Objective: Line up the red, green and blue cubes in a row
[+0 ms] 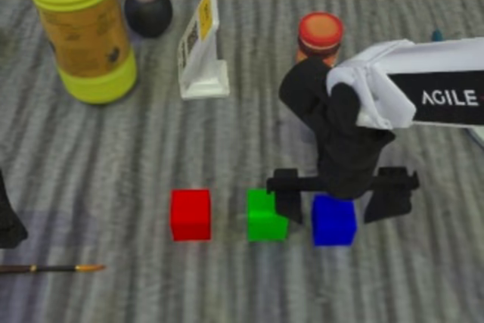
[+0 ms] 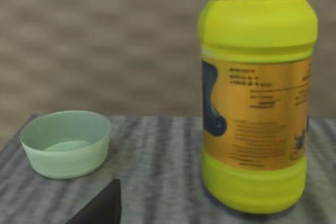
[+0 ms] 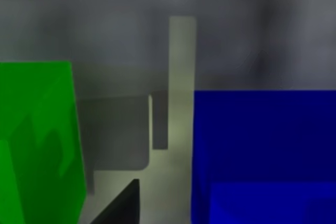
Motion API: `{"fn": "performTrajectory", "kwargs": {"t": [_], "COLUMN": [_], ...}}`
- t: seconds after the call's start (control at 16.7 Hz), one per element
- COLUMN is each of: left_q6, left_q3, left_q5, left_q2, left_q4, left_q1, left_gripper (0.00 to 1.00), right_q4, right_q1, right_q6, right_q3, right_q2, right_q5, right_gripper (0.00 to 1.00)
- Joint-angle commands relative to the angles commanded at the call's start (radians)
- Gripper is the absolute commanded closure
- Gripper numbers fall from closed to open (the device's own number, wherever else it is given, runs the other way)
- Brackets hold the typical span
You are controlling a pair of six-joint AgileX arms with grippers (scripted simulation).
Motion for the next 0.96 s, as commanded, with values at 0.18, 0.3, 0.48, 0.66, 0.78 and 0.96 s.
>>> {"fn": "performTrajectory", "kwargs": {"t": [0.18, 0.3, 0.48, 0.66, 0.78, 0.96], "left_q6": [0.000, 0.000, 0.000, 0.000, 0.000, 0.000], "left_q3": [0.000, 0.000, 0.000, 0.000, 0.000, 0.000], "left_q5": [0.000, 0.000, 0.000, 0.000, 0.000, 0.000], "left_q2": [0.000, 0.000, 0.000, 0.000, 0.000, 0.000], "left_q4": [0.000, 0.000, 0.000, 0.000, 0.000, 0.000], "left_q1": [0.000, 0.000, 0.000, 0.000, 0.000, 0.000], "left_gripper": [0.00, 0.00, 0.00, 0.00, 0.00, 0.00], "right_q4": [0.000, 0.000, -0.017, -0.114, -0.195, -0.251], "right_q1": [0.000, 0.000, 0.001, 0.004, 0.007, 0.008], "right_q6": [0.000, 0.000, -0.001, 0.000, 0.000, -0.002], "right_q3": [0.000, 0.000, 0.014, 0.074, 0.119, 0.156], "right_q2": [0.000, 0.000, -0.006, -0.039, -0.066, -0.095], "right_q5": [0.000, 0.000, 0.001, 0.001, 0.000, -0.001], "right_gripper": [0.00, 0.00, 0.00, 0.00, 0.00, 0.00]}}
